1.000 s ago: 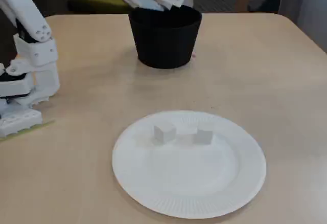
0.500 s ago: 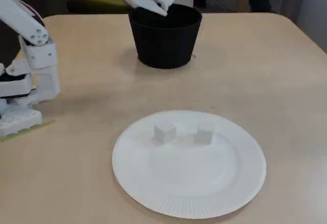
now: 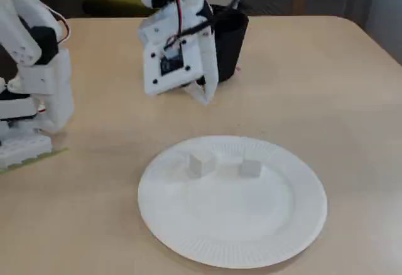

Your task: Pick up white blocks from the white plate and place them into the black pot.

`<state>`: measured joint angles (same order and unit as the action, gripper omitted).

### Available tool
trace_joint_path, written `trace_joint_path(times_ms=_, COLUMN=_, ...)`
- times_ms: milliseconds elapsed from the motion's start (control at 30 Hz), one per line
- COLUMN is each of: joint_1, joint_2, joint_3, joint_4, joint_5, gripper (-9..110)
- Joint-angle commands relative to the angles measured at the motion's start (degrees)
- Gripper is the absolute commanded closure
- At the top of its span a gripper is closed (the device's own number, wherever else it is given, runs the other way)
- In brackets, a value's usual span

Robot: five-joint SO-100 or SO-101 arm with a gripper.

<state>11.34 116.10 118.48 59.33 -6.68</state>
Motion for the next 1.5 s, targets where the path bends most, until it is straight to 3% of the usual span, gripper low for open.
trace_joint_path(times_ms=0, joint_1=1.4, joint_2=-4.8, joint_3=-4.8, joint_4=-1.2, joint_5=1.1, gripper=102)
trace_joint_path(times_ms=200, joint_1=2.5, joint_2=-9.1, joint_3=-6.7, joint_4=-2.1, joint_5=1.4, gripper=79)
trace_joint_path(times_ms=1100, joint_1=5.7, joint_2=-40.6, joint_3=-29.2, joint_4=-0.2, joint_5=-0.4, gripper=75)
trace_joint_path(times_ms=1200, joint_1=6.3, joint_2=-44.7, joint_3=-32.7, joint_4=-0.2, joint_5=-0.5, gripper=81)
trace_joint_path(times_ms=1333, joint_1=7.0, joint_2=-49.3, joint_3=-37.7, joint_4=0.4, joint_5=0.1, gripper=104)
trace_joint_path(times_ms=1467, joint_1=7.1, joint_2=-49.0, joint_3=-38.4, joint_4=0.1, joint_5=-0.4, gripper=104)
